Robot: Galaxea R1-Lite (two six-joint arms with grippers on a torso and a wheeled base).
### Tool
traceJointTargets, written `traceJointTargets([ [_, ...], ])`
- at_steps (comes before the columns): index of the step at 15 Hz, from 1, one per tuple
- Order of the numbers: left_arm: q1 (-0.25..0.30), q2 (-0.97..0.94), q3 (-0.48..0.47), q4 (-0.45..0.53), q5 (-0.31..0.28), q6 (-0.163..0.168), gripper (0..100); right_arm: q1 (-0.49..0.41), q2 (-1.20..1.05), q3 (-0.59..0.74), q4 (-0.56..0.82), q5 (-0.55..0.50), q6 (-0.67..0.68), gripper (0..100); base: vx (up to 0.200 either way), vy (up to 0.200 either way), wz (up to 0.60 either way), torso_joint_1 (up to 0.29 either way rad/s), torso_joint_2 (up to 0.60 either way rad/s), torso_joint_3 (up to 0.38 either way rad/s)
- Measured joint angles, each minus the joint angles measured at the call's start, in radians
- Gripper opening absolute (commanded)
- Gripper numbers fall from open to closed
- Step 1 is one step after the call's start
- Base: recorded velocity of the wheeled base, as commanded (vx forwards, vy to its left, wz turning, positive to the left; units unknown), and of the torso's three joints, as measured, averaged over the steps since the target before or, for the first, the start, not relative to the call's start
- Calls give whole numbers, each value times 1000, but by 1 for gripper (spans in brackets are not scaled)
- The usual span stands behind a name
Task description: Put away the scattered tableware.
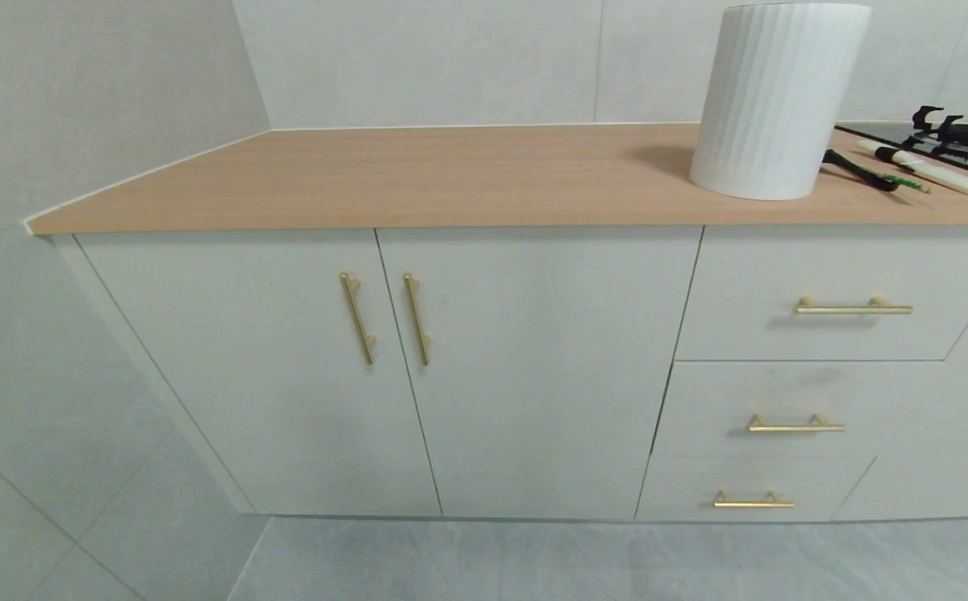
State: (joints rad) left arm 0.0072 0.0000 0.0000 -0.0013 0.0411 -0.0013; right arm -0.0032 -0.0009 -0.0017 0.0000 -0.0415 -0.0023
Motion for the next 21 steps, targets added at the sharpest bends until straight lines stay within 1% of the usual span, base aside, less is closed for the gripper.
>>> traceJointTargets([
  [7, 0, 0, 0, 0, 0, -1, 100, 0, 0, 0, 0, 0, 0, 100, 0, -200, 0, 0, 4, 3],
  [16, 0, 0, 0, 0, 1, -4, 100, 0, 0, 0, 0, 0, 0, 100, 0, 0, 0, 0, 0, 0],
  [19, 0, 0, 0, 0, 1, -4, 100, 0, 0, 0, 0, 0, 0, 100, 200, 0, 0, -2, 4, 5],
  [21, 0, 0, 0, 0, 2, -4, 100, 0, 0, 0, 0, 0, 0, 100, 0, 0, 0, 0, 0, 0],
])
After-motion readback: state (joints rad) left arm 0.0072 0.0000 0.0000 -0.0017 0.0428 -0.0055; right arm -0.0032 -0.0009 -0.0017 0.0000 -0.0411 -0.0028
